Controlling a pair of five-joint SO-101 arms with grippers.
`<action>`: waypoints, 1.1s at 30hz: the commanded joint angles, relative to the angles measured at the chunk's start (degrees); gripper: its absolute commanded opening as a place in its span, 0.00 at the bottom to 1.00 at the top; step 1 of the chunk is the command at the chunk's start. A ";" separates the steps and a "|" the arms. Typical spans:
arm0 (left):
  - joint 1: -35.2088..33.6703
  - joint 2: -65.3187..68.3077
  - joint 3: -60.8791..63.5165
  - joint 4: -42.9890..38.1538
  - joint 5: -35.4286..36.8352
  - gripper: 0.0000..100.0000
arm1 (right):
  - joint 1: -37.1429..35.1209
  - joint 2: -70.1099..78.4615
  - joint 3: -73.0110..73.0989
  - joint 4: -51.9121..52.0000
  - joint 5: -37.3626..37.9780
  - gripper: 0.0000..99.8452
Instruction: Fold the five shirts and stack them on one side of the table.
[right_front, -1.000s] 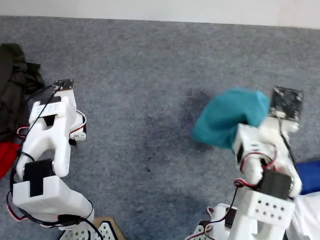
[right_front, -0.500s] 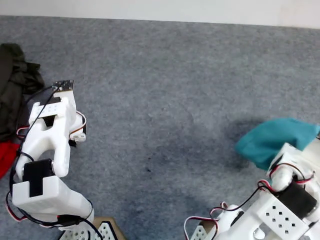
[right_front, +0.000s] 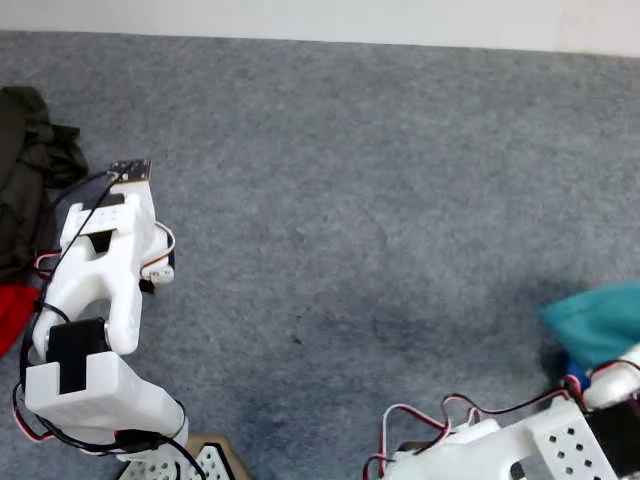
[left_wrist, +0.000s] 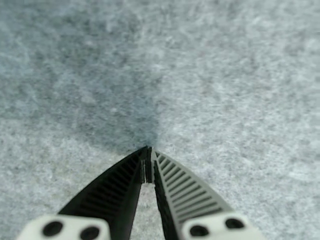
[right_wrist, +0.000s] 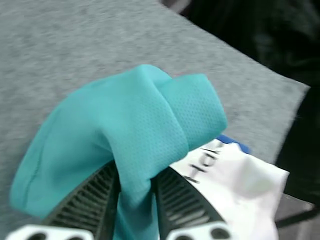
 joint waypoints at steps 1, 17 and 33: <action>1.01 -0.31 0.04 -0.44 0.18 0.01 | 5.67 -0.92 -0.92 -2.15 5.36 0.01; 1.01 -0.31 0.13 -0.44 0.18 0.01 | 18.95 -1.01 24.66 -25.27 26.55 0.01; 1.01 -0.31 0.04 -0.53 0.09 0.01 | 19.03 -1.45 17.71 -28.18 22.86 0.28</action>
